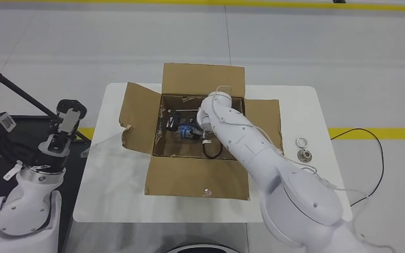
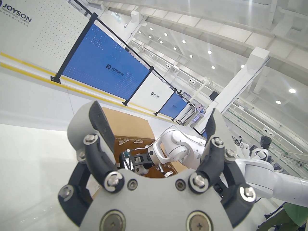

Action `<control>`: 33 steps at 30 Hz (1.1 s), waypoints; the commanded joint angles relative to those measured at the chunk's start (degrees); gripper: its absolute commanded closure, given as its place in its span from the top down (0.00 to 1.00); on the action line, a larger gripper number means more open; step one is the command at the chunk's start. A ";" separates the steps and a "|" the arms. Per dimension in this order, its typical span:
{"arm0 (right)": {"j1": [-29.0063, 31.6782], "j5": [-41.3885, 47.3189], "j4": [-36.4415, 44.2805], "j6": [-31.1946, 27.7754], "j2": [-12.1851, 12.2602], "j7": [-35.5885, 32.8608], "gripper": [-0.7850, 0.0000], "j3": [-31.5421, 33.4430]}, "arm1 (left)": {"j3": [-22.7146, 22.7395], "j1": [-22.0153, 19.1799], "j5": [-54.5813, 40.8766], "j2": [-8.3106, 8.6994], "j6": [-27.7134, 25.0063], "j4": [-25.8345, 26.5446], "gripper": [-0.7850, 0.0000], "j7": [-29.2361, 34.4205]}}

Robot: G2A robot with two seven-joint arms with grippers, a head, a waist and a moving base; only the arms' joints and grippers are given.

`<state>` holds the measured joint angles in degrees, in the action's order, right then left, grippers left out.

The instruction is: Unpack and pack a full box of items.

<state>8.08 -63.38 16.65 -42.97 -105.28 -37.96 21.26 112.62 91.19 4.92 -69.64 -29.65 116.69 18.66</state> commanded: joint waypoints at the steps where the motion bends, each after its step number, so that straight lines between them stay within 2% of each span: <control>1: 0.20 0.06 0.63 -0.20 0.34 -0.79 0.00 0.25 | -0.17 -0.03 0.07 0.05 0.05 -0.03 1.00 0.09; 2: 0.30 0.10 1.02 -0.40 0.51 -1.32 0.00 0.38 | -0.24 -0.04 0.14 0.07 0.04 -0.03 1.00 0.12; 3: 0.39 0.15 1.49 -0.45 0.67 -1.84 0.07 0.52 | -0.31 -0.05 0.17 0.09 0.02 -0.04 1.00 0.11; 4: 0.46 0.13 2.05 -0.17 0.84 -2.27 0.24 0.66 | -0.36 -0.03 0.24 0.11 -0.01 -0.04 1.00 0.14; 8: 0.94 -0.57 5.23 1.50 1.59 -3.53 0.40 1.10 | -0.45 0.07 0.35 0.19 0.07 0.21 1.00 0.09; 11: 1.26 -0.98 7.71 2.57 2.23 -5.16 0.45 1.57 | -0.37 0.22 0.25 0.26 0.15 0.49 1.00 0.17; 20: 2.42 -1.91 14.88 4.16 4.60 -10.55 0.50 3.66 | -0.14 0.63 0.40 0.41 0.36 0.73 1.00 -0.46; 27: 4.25 -2.62 18.68 4.79 6.20 -13.47 0.72 5.19 | -0.41 0.62 0.53 0.49 0.60 0.60 1.00 -0.97; 33: 5.40 -3.29 19.59 4.22 6.78 -13.51 0.79 5.87 | -0.63 0.30 0.72 0.58 0.60 0.29 1.00 -1.39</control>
<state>13.42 -66.69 36.27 -38.55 -98.54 -51.48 27.00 112.01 91.54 5.61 -69.07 -29.07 117.06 17.32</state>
